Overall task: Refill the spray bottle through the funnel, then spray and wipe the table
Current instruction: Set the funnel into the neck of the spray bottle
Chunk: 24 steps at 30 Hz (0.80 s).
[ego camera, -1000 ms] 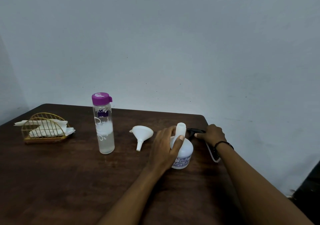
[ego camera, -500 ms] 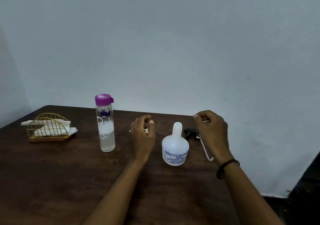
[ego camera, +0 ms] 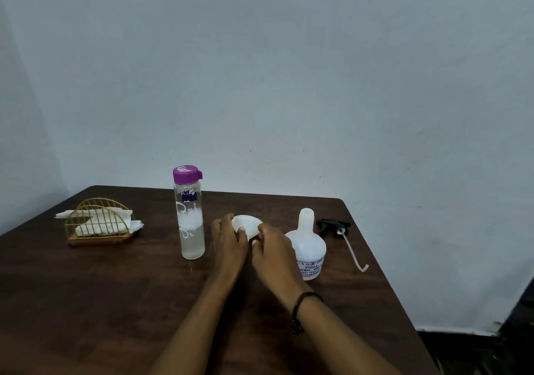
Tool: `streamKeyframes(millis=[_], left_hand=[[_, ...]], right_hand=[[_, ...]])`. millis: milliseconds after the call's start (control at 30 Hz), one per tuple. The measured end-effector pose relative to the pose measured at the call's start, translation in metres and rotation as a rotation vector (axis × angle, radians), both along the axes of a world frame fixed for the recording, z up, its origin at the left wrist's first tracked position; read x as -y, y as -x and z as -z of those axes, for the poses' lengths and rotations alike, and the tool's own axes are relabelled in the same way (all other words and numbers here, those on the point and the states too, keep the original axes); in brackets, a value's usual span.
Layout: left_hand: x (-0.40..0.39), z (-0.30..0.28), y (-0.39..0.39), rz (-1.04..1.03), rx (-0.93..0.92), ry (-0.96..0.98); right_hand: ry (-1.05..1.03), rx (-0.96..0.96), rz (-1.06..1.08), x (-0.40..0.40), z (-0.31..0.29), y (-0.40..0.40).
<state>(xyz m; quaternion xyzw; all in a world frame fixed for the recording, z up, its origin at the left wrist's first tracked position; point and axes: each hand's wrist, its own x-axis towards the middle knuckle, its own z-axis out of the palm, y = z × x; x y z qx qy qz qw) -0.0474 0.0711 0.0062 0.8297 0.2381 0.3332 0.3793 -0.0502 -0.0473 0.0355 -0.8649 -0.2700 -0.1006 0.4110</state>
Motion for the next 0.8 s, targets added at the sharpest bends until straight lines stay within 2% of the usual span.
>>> streamKeyframes(millis=[400,667,800], left_hand=[[-0.021,0.010,-0.008,0.068,-0.128,0.073],[-0.030,0.015,-0.012,0.148,-0.131,0.153],[-0.033,0.015,-0.017,0.184,-0.210,0.141]], right_hand=[[-0.065,-0.285,0.045,-0.041,0.014,-0.026],[-0.101,-0.351,0.091,-0.052,0.023,-0.039],[-0.056,-0.367,0.121,-0.056,0.022,-0.046]])
